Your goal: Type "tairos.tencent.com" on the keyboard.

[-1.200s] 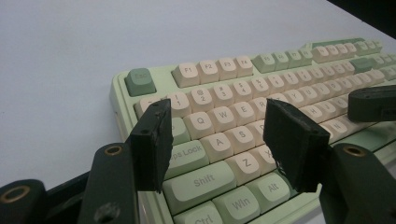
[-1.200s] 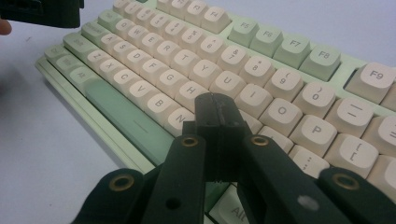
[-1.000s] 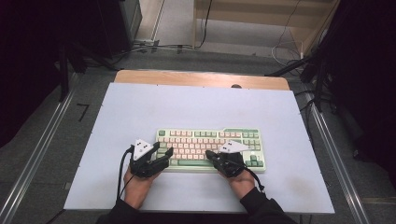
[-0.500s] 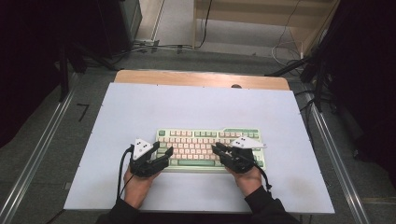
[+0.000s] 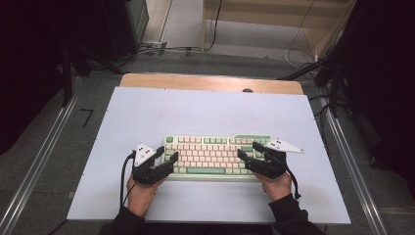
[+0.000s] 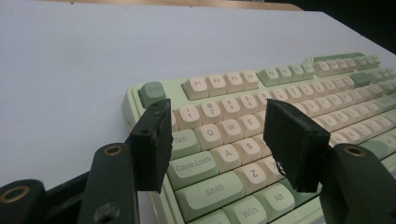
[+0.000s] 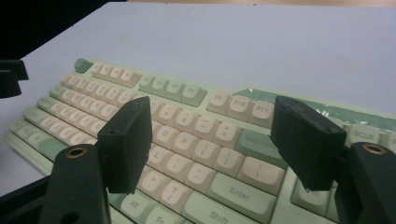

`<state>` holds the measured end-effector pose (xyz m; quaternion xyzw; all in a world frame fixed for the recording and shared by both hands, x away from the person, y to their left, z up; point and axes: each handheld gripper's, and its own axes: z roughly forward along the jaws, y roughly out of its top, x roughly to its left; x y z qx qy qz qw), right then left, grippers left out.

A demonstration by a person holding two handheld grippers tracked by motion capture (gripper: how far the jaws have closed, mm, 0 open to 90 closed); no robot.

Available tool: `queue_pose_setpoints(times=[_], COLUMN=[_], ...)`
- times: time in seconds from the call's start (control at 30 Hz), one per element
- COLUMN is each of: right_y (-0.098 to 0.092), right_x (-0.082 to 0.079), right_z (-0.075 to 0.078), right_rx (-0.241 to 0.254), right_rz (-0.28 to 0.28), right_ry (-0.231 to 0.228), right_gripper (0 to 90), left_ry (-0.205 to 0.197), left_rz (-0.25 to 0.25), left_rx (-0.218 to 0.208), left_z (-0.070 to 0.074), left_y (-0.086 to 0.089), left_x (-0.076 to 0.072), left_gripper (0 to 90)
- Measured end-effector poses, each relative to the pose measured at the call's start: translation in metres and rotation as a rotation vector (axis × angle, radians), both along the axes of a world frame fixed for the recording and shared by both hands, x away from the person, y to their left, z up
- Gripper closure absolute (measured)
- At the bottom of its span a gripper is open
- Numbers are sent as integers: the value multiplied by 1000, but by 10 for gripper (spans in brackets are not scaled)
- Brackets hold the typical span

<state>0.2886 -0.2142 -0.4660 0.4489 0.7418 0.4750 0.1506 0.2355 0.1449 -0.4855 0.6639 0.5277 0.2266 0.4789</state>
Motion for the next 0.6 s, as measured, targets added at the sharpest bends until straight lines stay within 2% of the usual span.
queue_pose_setpoints(times=[0.43, 0.6], right_y=[-31, -46], right_x=[-8, -12], right_z=[1, -1], right_rx=[0, 0], right_rz=[-65, -95], right_ry=[-9, 3], right_gripper=[255, 252], left_ry=[-59, -45], left_rz=[23, 42], left_rx=[82, 96], left_z=[6, 5], left_y=[4, 6], left_x=[-13, -16], left_gripper=[409, 350])
